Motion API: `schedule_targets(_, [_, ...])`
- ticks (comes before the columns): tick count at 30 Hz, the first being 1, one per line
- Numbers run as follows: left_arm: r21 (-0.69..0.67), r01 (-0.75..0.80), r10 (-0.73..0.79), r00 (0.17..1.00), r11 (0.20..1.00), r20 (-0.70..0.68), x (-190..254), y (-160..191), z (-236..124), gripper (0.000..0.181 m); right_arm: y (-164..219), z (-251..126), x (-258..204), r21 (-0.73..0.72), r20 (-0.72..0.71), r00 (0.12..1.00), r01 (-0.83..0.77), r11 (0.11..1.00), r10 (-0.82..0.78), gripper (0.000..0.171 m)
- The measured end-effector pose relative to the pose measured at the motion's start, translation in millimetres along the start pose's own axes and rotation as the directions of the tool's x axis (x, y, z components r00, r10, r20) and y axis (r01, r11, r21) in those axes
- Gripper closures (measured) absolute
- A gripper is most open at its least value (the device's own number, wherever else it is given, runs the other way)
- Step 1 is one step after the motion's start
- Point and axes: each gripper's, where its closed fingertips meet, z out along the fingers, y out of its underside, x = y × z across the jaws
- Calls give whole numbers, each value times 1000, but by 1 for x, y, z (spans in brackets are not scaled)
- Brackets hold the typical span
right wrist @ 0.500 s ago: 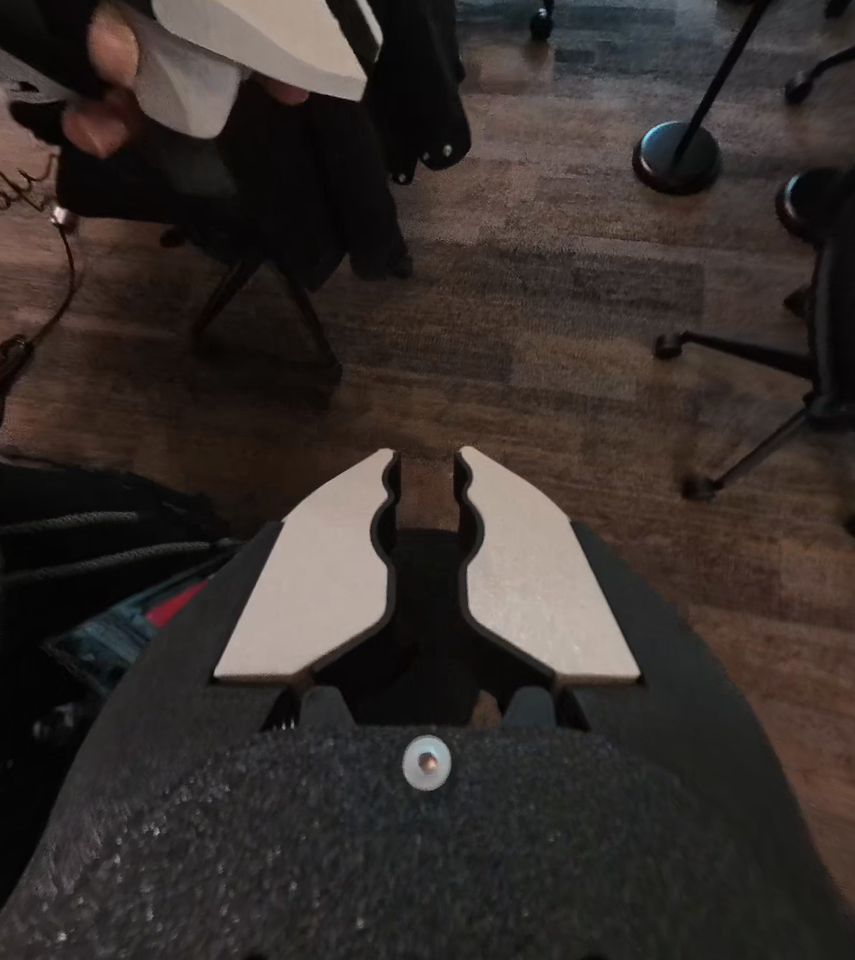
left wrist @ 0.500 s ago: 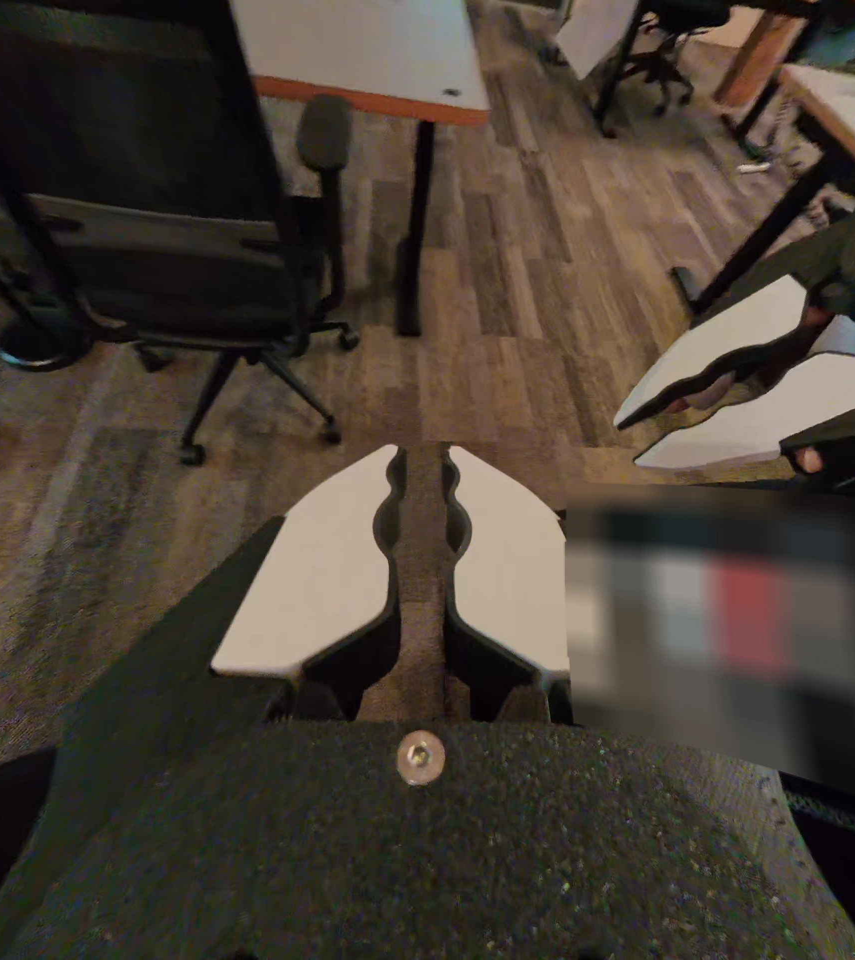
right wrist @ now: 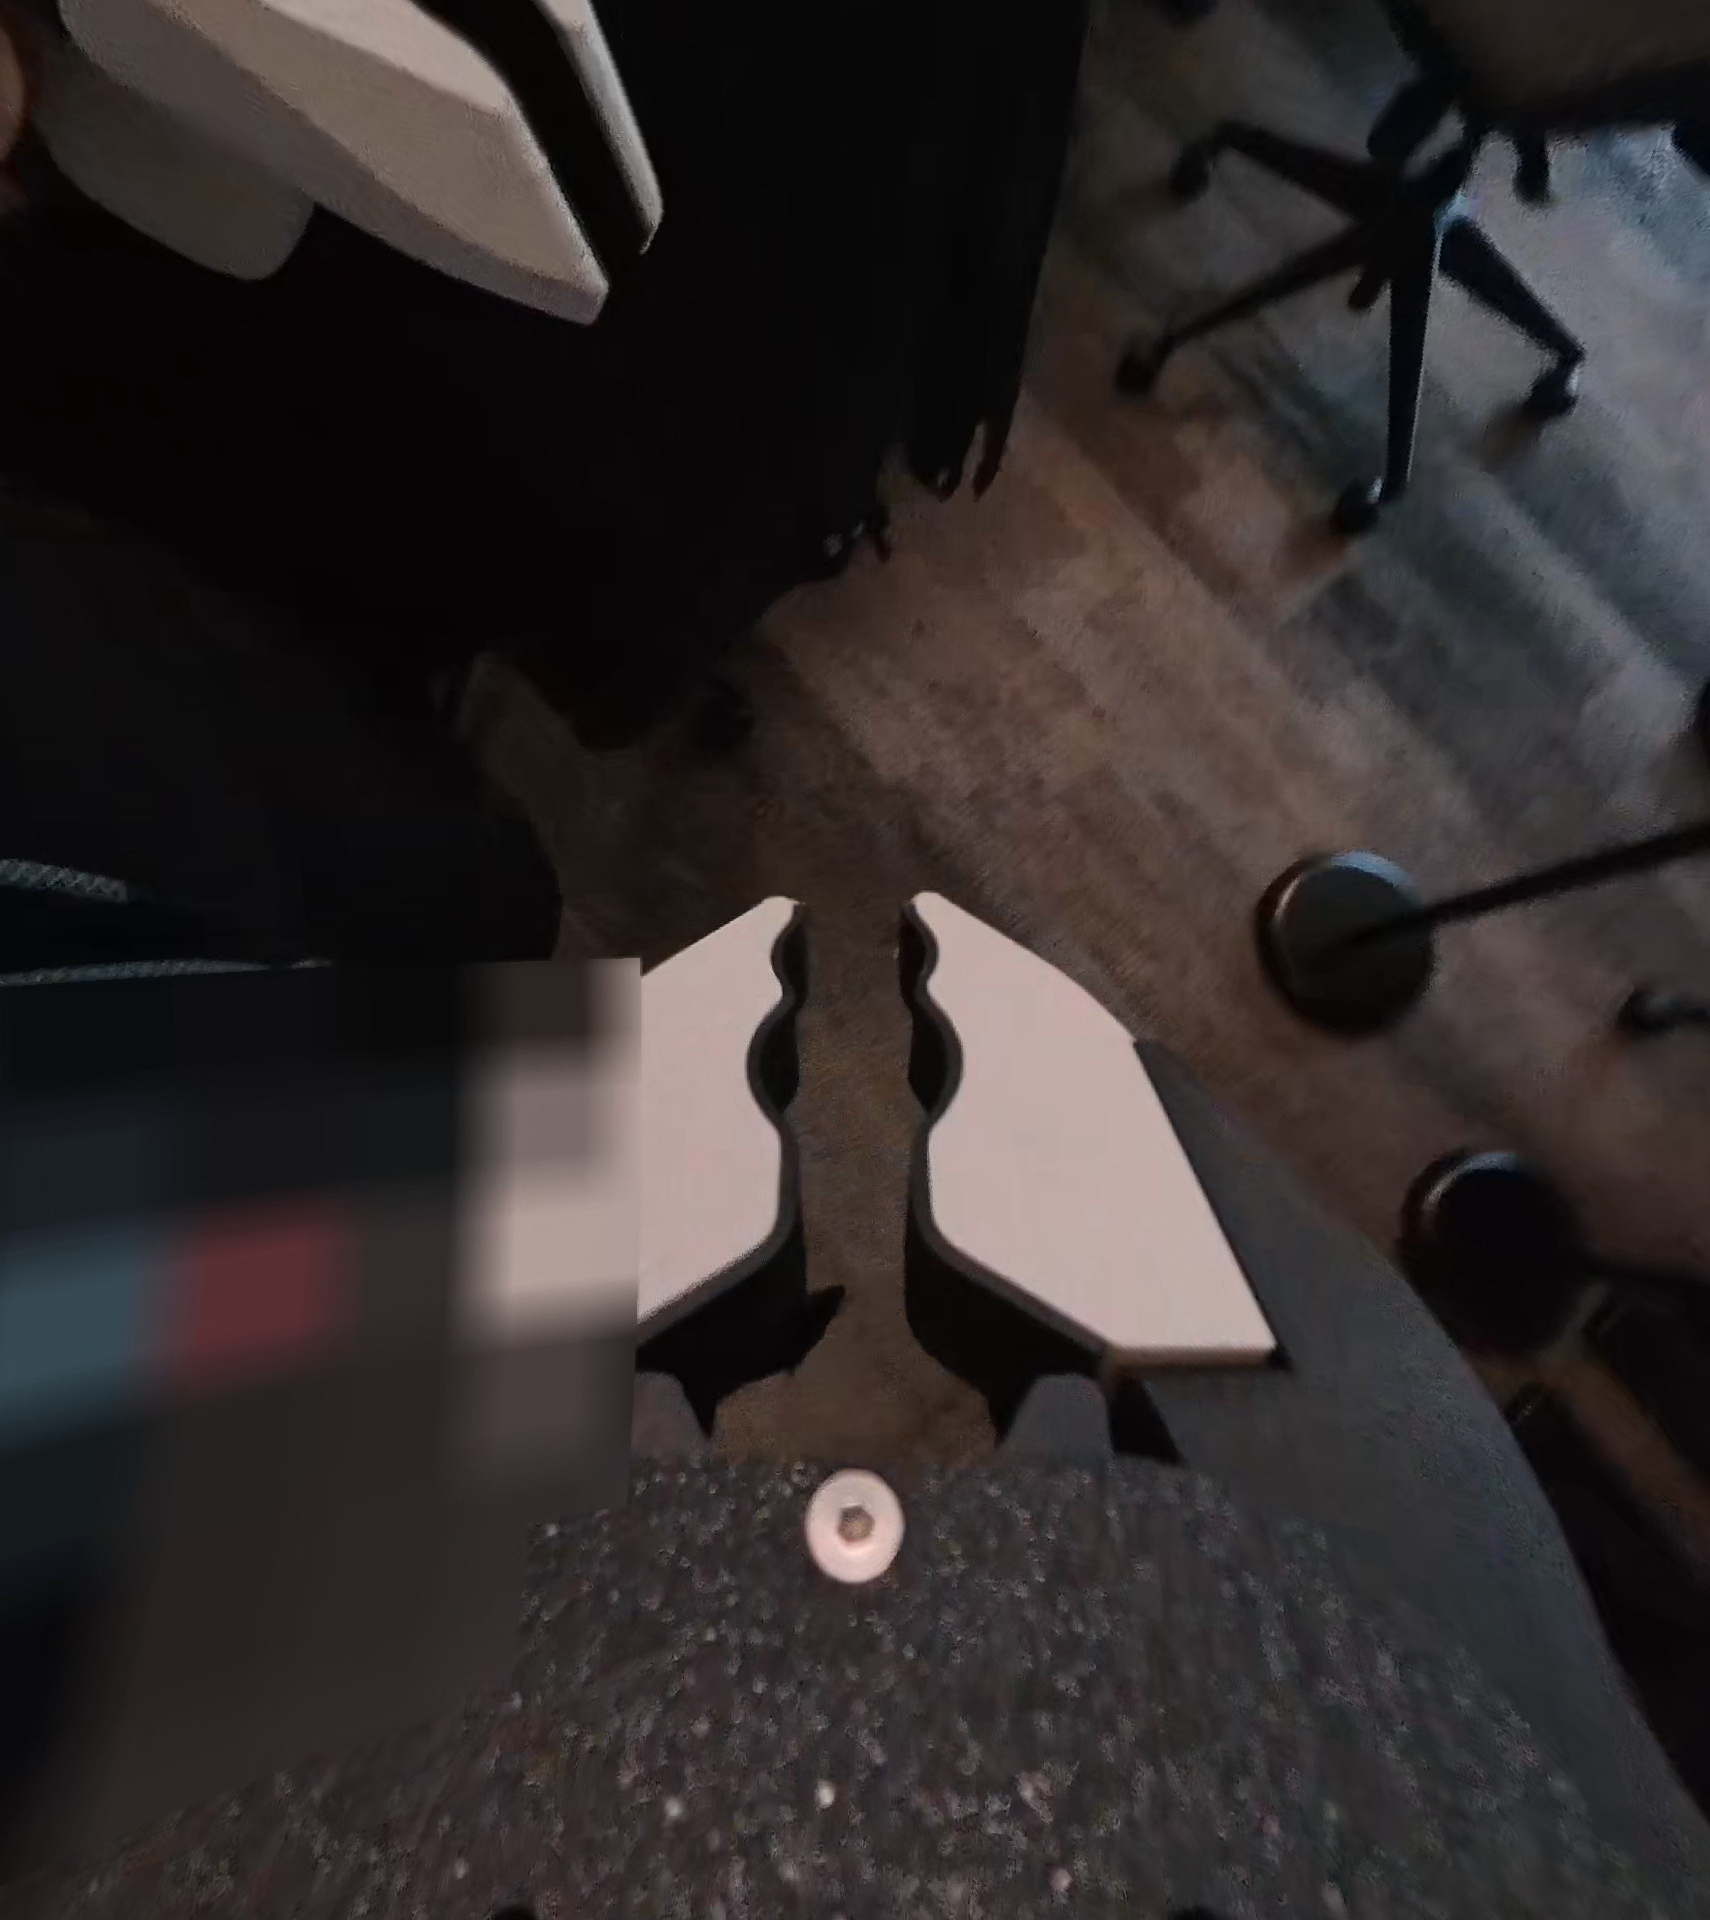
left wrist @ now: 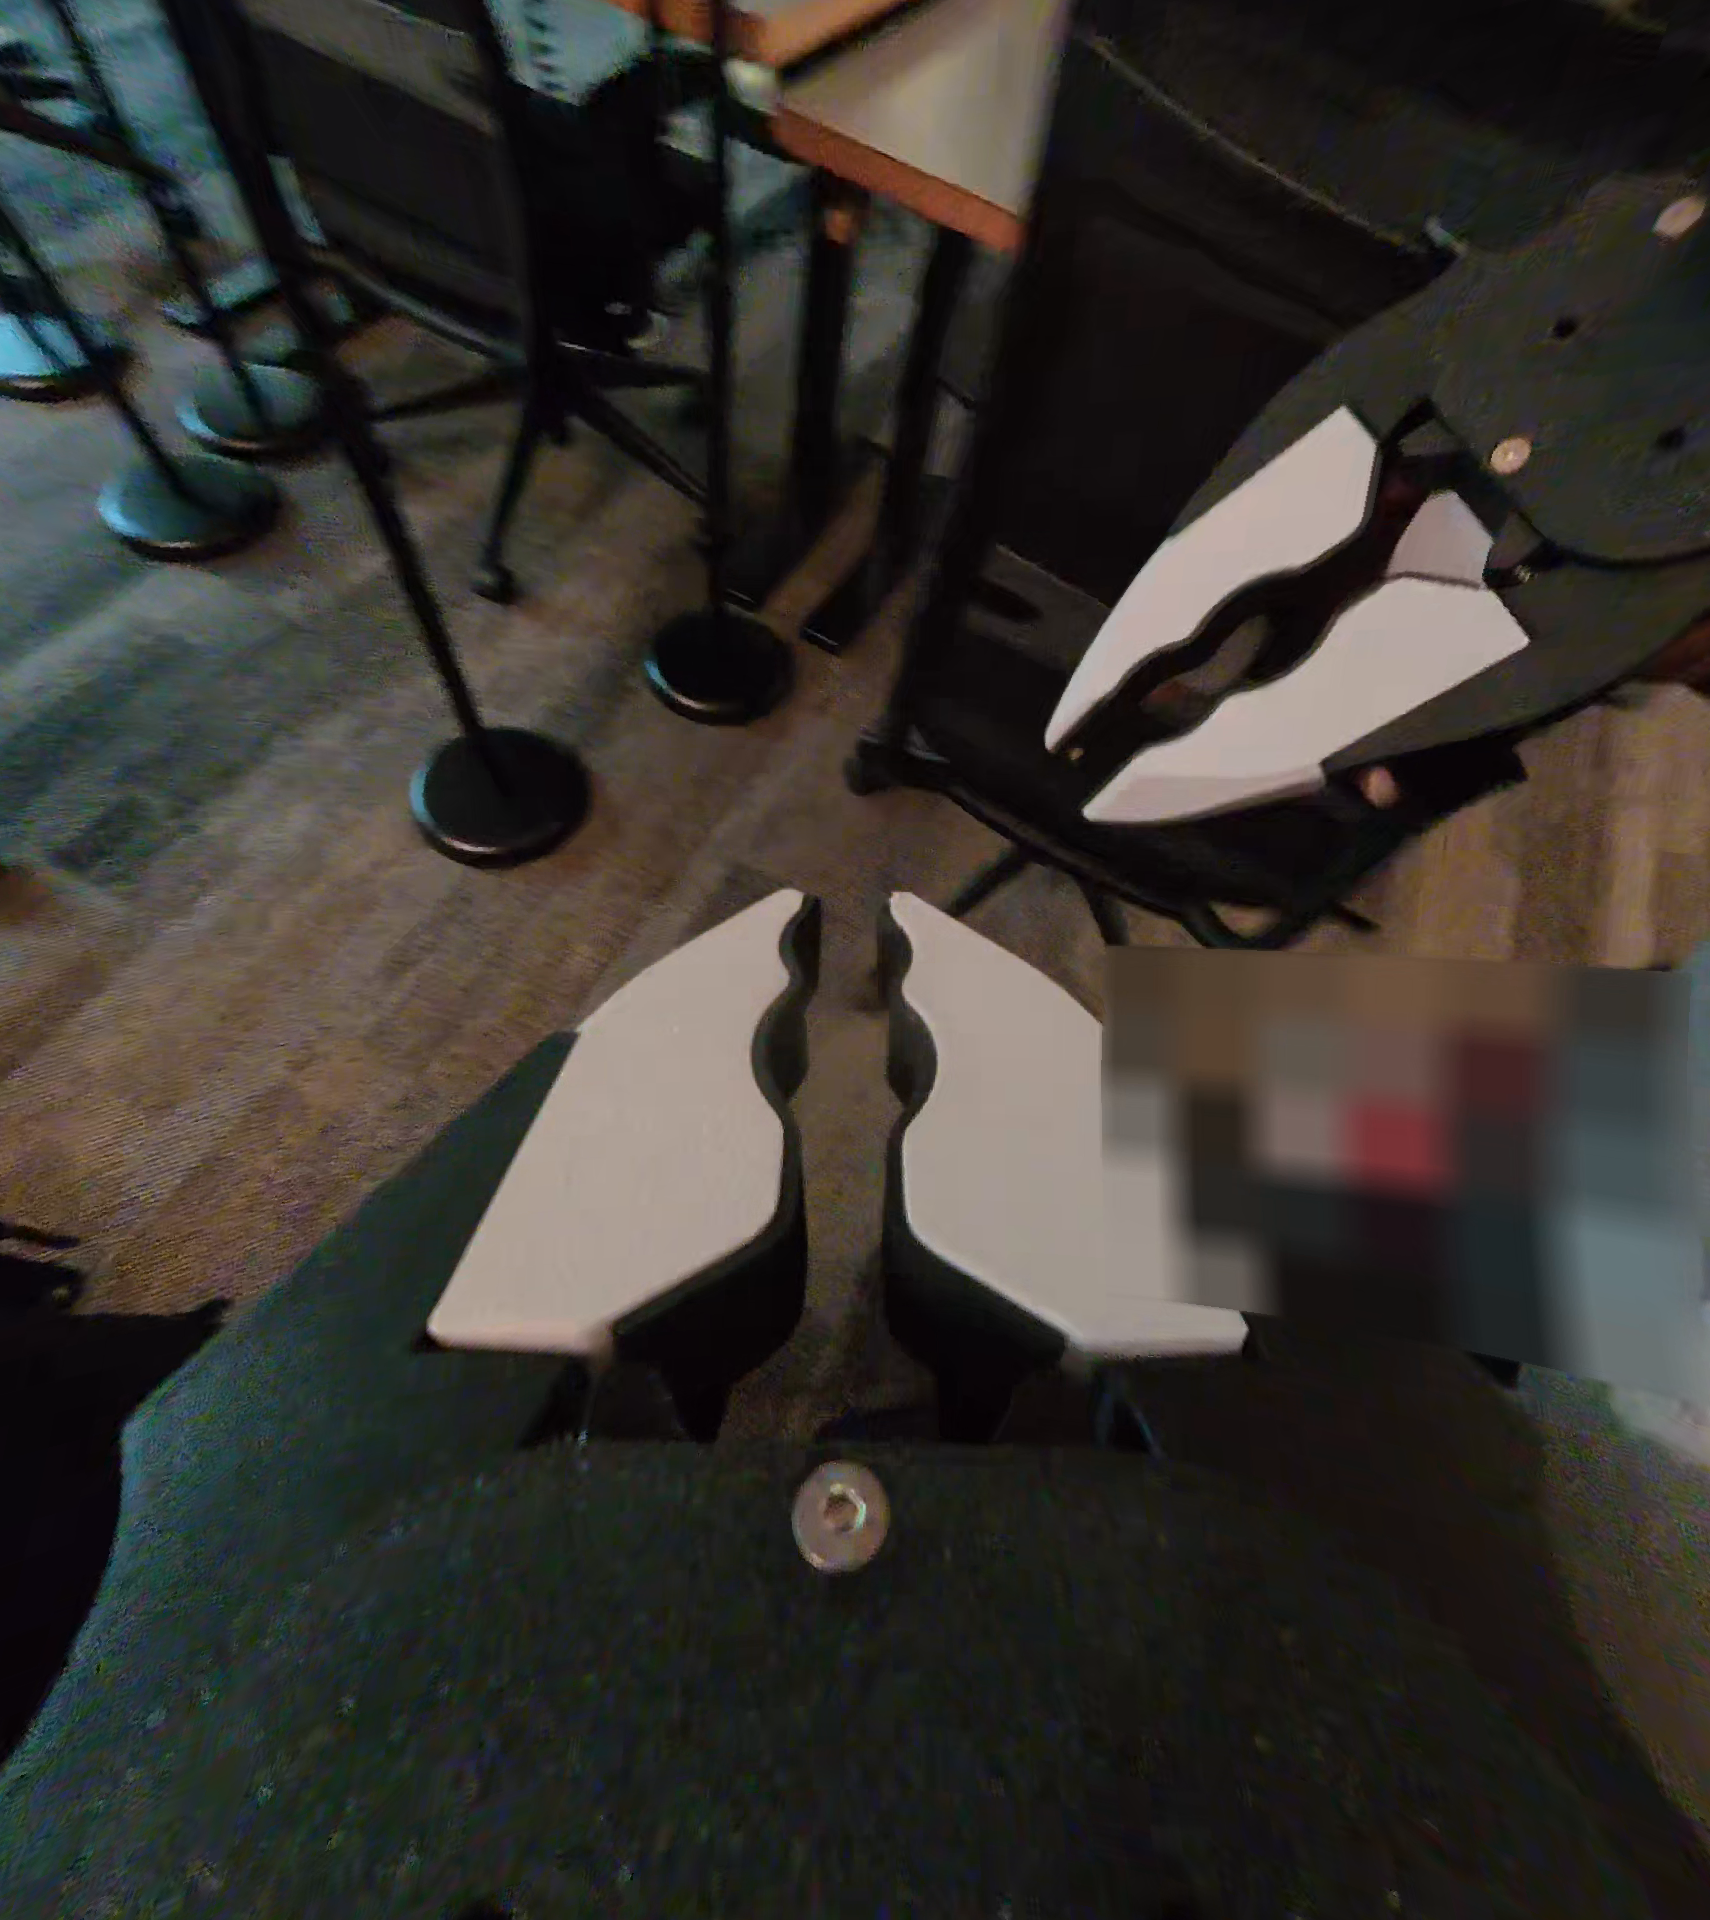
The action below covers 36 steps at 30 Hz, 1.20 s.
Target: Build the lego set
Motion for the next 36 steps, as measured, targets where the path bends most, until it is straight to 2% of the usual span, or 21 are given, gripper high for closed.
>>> schedule_targets(2, [14, 40, -41, 997, 999, 69, -59, -25, 23, 171, -39, 26, 66, 7, 30, 996, 84, 996, -84, 154])
schedule_targets(5, [30, 92, -94, 989, 995, 110, -145, -44, 63, 169, -86, 79, 152, 31, 51, 989, 137, 990, -138, 154])
schedule_targets(10, [74, 166, -177, 969, 983, 173, -305, -71, 132, 168, -152, 177, 261, 60, 67, 996, 61, 996, -65, 154])
schedule_targets(15, [198, 254, -305, 902, 947, 304, -490, -143, 150, 180, -250, 255, 344, 97, 114, 993, 7, 995, -18, 157])
schedule_targets(19, [273, 277, -377, 809, 921, 451, -614, -165, 133, 181, -329, 332, 398, 115, 220, 971, 70, 991, -94, 157])
schedule_targets(22, [261, 322, -414, 739, 910, 531, -689, -150, 121, 181, -386, 398, 431, 145, 318, 935, 113, 983, -155, 157])
schedule_targets(25, [278, 392, -476, 629, 877, 615, -759, -125, 102, 181, -440, 469, 454, 187, 422, 870, 189, 964, -253, 159])
schedule_targets(28, [347, 453, -549, 463, 822, 696, -826, -112, 67, 181, -494, 529, 469, 218, 525, 768, 294, 931, -366, 164])
schedule_targets(31, [470, 437, -616, 293, 767, 731, -884, -117, 20, 181, -553, 577, 474, 291, 596, 627, 413, 863, -501, 166])
schedule_targets(33, [520, 416, -633, 201, 746, 747, -913, -116, -10, 181, -591, 605, 473, 347, 612, 525, 494, 797, -591, 167])
schedule_targets(36, [587, 383, -655, 66, 713, 753, -956, -108, -60, 181, -654, 643, 460, 436, 618, 412, 529, 728, -670, 171])
